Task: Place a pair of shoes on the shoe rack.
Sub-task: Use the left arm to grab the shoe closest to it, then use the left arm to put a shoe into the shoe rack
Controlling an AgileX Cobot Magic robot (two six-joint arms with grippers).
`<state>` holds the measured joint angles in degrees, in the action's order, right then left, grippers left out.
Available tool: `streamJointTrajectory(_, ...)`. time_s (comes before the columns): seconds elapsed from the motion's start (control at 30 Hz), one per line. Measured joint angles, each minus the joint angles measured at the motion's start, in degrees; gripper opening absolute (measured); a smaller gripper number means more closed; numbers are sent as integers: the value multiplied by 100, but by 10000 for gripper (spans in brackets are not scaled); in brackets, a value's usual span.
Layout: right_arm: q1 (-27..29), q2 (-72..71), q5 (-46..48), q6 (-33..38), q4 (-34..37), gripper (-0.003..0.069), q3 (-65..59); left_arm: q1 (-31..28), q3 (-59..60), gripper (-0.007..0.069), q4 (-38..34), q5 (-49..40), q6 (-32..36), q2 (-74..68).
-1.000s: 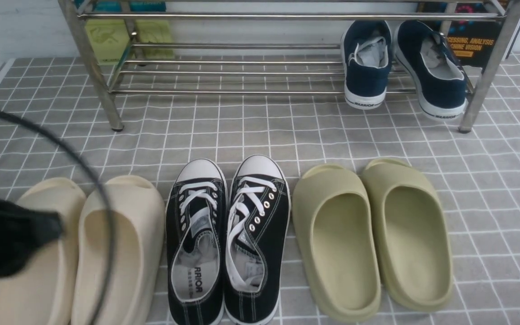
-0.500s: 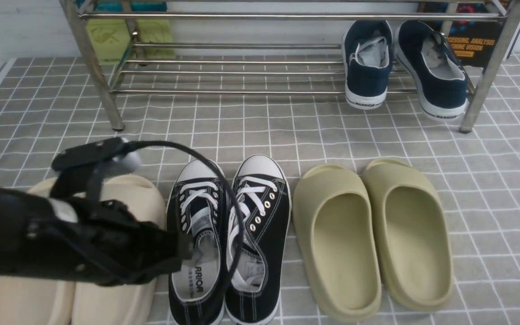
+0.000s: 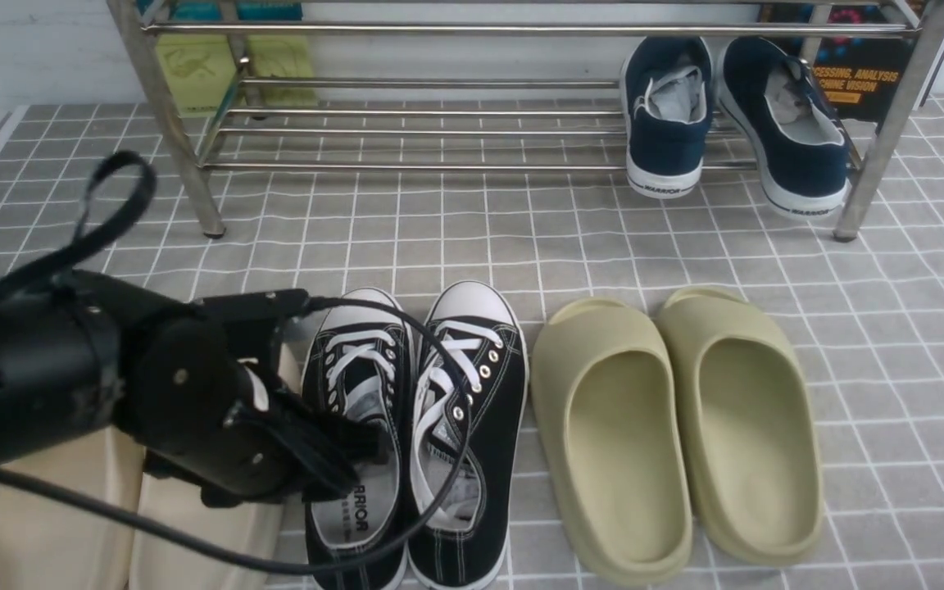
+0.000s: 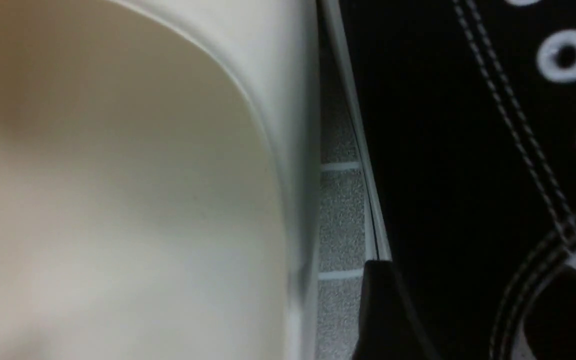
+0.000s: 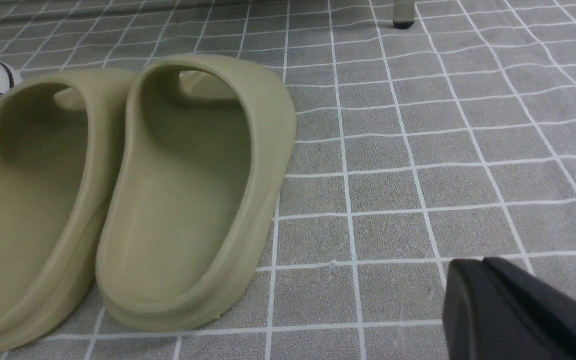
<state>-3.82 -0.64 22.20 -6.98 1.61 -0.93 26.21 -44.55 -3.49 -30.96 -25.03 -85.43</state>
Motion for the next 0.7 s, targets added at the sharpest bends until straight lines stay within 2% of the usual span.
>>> streamJointTrajectory(0.07,0,0,0,0,0,36,0,0,-4,372,-112,77,21,-140)
streamJointTrajectory(0.17,0,0,0,0,0,36,0,0,-4,308,-125,119,26,-204)
streamJointTrajectory(0.27,0,0,0,0,0,36,0,0,-16,52,-84,121,26,-180)
streamJointTrajectory(0.3,0,0,0,0,0,36,0,0,-57,-1,-72,61,26,-143)
streamJointTrajectory(0.53,0,0,0,0,0,41,0,0,-848,-13,-25,-880,20,368)
streamJointTrajectory(0.6,0,0,0,0,0,46,0,0,-1430,-13,102,-1215,31,426)
streamJointTrajectory(0.7,0,0,0,0,0,50,0,-67,-2413,-13,266,-1201,72,103)
